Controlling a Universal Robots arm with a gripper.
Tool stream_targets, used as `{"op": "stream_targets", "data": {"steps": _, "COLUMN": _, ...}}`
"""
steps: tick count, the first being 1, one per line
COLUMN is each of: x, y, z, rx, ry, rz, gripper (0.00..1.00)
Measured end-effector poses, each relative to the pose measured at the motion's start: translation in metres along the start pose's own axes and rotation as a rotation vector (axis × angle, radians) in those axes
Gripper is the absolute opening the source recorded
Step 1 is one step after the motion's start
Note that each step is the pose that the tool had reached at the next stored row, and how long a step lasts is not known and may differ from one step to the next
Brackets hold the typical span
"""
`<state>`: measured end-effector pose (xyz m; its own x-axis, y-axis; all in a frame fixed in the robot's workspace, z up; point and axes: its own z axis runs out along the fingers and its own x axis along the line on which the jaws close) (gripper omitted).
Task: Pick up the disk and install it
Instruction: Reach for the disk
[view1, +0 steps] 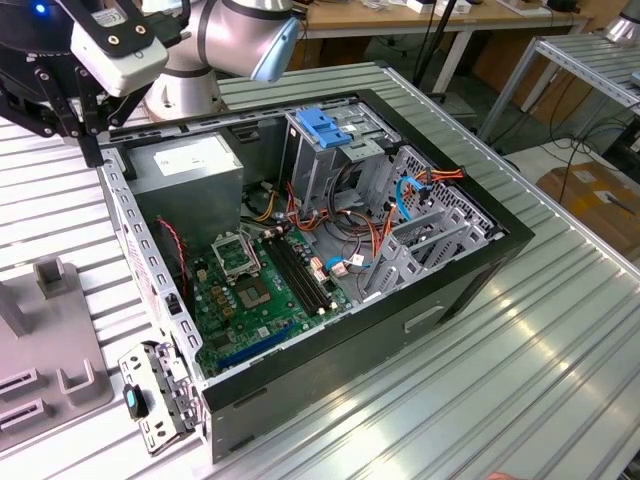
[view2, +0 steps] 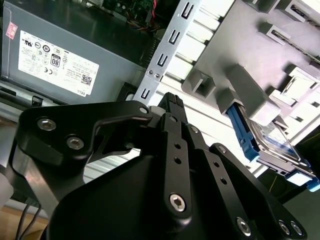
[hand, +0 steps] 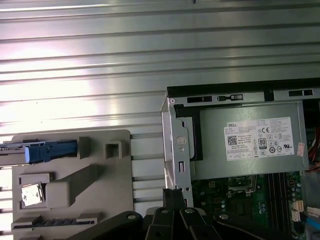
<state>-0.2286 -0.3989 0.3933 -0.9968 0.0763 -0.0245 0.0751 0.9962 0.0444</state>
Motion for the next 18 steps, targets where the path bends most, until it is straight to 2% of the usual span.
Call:
{"op": "stream_targets", "data": {"steps": 5, "x": 0.0067, "y": -0.0005, "z": -0.0002, "rx": 0.0000, "ry": 0.0000, "rz": 0.000, "gripper": 0.11}}
{"op": "stream_targets", "data": {"steps": 14, "x": 0.0141, "y": -0.0011, "z": -0.0004, "rx": 0.0000, "ry": 0.0000, "rz": 0.000, "gripper": 0.11}}
{"op": "stream_targets", "data": {"steps": 18, "x": 0.0224, "y": -0.0017, "z": -0.0006, "rx": 0.0000, "ry": -0.0001, "rz": 0.000, "gripper": 0.11}}
